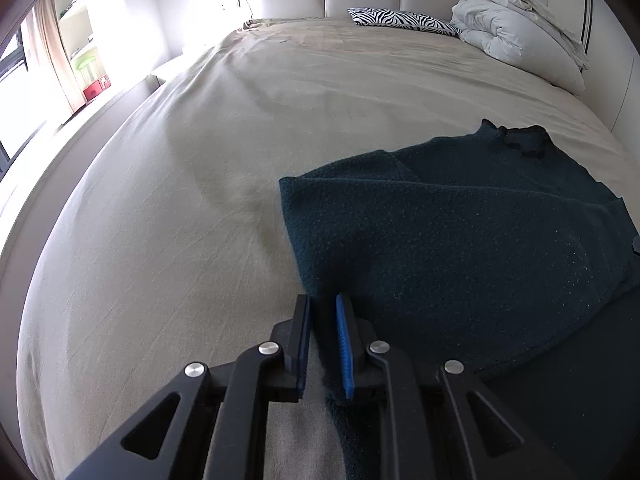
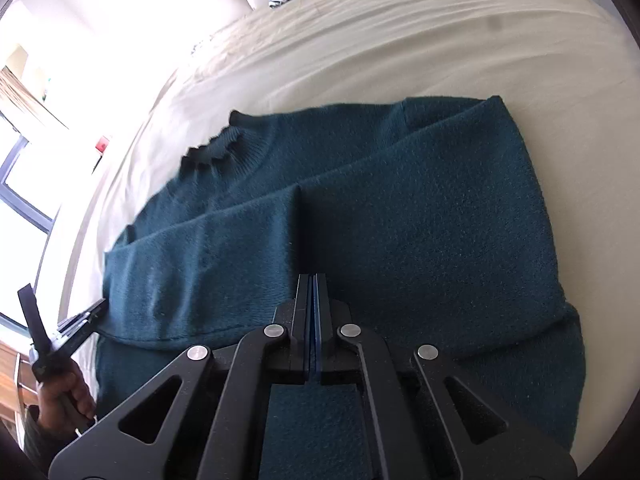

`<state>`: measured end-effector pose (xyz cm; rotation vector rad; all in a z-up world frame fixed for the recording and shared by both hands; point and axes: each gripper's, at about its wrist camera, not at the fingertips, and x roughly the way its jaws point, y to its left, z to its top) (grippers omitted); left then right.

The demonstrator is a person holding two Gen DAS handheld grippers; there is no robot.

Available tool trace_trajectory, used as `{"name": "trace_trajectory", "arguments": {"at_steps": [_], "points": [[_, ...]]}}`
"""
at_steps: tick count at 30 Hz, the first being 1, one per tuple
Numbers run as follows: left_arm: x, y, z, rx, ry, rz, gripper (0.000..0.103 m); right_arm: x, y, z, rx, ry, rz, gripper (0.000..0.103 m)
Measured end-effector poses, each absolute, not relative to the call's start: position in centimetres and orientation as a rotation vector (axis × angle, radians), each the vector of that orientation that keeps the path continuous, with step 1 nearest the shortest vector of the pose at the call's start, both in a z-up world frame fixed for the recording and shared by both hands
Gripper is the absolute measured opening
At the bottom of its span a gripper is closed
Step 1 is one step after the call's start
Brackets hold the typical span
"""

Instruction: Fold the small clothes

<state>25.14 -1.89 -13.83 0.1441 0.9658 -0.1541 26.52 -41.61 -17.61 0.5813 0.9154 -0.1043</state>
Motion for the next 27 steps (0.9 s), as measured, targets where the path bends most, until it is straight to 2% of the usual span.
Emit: {"name": "trace_trajectory", "arguments": {"at_steps": [2,5,6,10,11,12,15,20,22,24,27], "points": [[24.7,-2.2,-13.4,0.147,0.965,-0.141,0.017,25.8,-41.6,-16.2,0.603,0.853,-0.089,0.006],[24.0,-2.6,-12.8,0.156,0.948,-0.131,0.036,26.4,-40.4,-15.4,0.583,0.864,-0.043,0.026],[23.9,-2.7,-13.0,0.170,0.950,-0.124,0.036,26.9,-39.8,-15.6,0.561,0.892,-0.044,0.026],[24.3,-2.2,-14.1,0.157,0.963,-0.123,0.039,28.2,-38.7,-18.2,0.521,1.008,-0.077,0.026],[24.5,-2.0,-14.2,0.149,0.962,-0.125,0.039,28.0,-38.5,-18.3,0.497,0.997,-0.081,0.021],[24.6,-1.8,-14.3,0.146,0.960,-0.125,0.037,27.7,-38.4,-18.2,0.465,0.997,-0.097,0.008],[24.9,-1.7,-14.7,0.154,0.948,-0.127,0.037,27.6,-39.1,-18.3,0.437,1.013,-0.151,0.000],[24.4,-1.2,-14.6,0.126,0.907,-0.147,0.038,26.6,-41.3,-19.0,0.483,1.006,-0.160,0.000],[23.9,-0.2,-13.8,0.080,0.906,-0.145,0.042,25.6,-41.7,-18.4,0.520,0.967,-0.151,0.000],[22.8,0.4,-12.8,0.072,0.898,-0.127,0.052,24.1,-41.9,-17.1,0.549,0.901,-0.160,0.002],[19.9,1.1,-11.4,0.037,0.886,-0.147,0.056,21.5,-41.4,-13.7,0.496,0.788,-0.169,0.007]]}}
